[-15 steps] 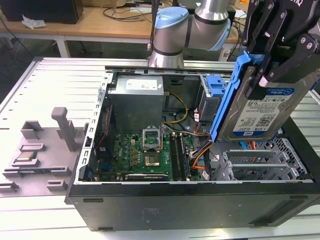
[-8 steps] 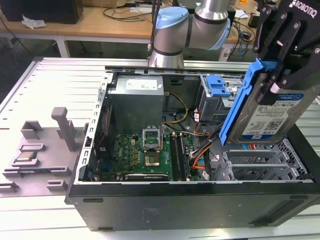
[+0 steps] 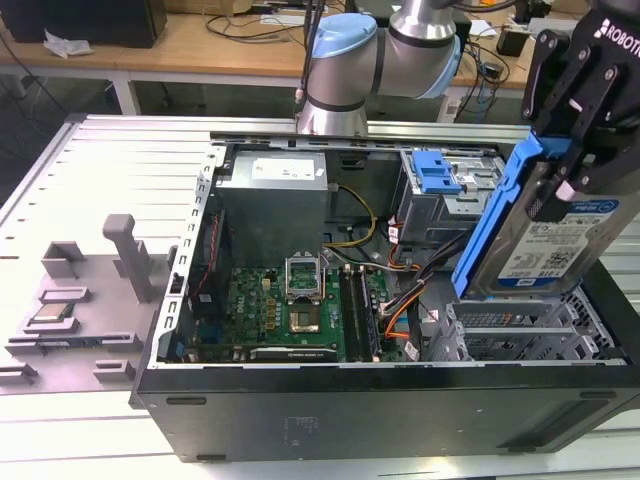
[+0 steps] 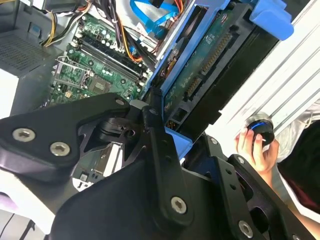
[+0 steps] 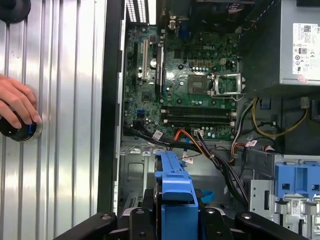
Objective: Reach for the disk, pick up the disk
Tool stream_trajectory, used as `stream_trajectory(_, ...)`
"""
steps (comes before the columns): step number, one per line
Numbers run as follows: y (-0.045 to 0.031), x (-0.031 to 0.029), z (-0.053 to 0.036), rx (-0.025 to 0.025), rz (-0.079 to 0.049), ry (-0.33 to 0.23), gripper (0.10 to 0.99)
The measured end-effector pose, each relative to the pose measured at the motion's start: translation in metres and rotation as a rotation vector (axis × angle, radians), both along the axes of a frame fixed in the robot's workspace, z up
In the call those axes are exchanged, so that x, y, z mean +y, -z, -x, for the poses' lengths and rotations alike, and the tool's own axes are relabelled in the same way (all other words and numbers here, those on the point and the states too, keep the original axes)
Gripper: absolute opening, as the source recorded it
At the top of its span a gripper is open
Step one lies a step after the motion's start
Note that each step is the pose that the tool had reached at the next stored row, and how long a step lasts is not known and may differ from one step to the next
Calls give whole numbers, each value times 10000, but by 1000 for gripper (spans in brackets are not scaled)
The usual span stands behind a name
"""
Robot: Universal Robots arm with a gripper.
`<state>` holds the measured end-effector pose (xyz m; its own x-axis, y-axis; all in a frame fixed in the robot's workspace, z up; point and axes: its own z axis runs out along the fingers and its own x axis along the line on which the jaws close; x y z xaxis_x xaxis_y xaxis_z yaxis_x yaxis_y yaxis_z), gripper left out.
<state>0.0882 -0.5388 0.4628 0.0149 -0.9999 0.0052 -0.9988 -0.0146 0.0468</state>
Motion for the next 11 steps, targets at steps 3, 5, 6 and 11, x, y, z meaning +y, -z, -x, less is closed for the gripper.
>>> stream_trajectory(3, 45, -12, -8, 0, -1, -1, 369)
stream_trajectory(5, 73, -38, -14, 0, -1, -2, 369)
stream_trajectory(6, 82, -47, -16, 0, -1, -1, 369)
stream_trajectory(11, 120, -75, -41, 0, 2, -1, 369)
